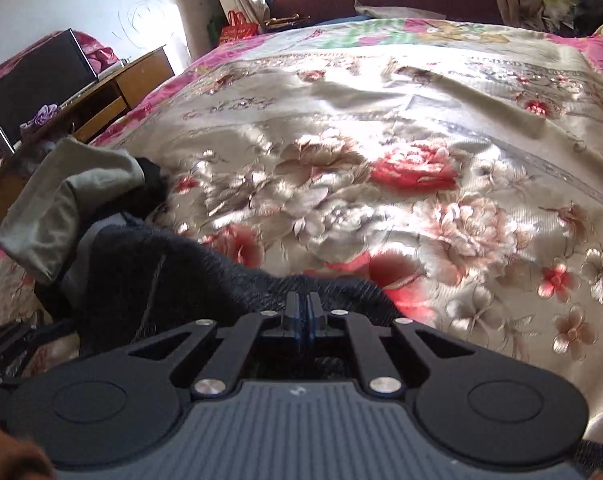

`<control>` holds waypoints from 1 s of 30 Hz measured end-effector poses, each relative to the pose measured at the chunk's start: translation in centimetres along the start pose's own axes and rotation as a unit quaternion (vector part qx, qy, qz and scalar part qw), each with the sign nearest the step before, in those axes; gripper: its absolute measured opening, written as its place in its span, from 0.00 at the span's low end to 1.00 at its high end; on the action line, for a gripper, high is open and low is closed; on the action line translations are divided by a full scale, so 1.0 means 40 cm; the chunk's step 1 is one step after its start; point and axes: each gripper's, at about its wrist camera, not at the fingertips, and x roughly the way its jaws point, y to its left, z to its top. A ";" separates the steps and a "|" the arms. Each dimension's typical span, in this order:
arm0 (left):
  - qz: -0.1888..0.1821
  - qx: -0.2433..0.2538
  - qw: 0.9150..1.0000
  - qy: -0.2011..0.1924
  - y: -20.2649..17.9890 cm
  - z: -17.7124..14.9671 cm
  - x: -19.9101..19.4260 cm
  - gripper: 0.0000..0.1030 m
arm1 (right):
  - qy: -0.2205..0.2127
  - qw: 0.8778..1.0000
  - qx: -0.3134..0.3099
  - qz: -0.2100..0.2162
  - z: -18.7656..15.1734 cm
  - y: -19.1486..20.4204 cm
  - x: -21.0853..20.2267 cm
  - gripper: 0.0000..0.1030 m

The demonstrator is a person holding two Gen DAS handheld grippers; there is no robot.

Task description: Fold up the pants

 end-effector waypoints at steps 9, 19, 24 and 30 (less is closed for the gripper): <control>-0.031 0.012 0.997 -0.067 -0.065 0.073 0.010 0.67 | -0.063 0.996 0.040 -0.045 -0.012 0.026 -0.089 0.08; -0.021 0.054 0.998 0.014 -0.110 0.022 0.066 0.69 | -0.035 0.987 0.125 -0.094 -0.190 -0.059 -0.178 0.12; -0.021 0.044 0.999 0.015 -0.106 0.016 0.040 0.69 | -0.046 0.969 0.227 -0.082 -0.277 -0.152 -0.236 0.11; -0.040 0.057 0.998 -0.010 -0.150 0.034 -0.002 0.69 | -0.076 0.967 0.224 -0.097 -0.301 -0.156 -0.291 0.18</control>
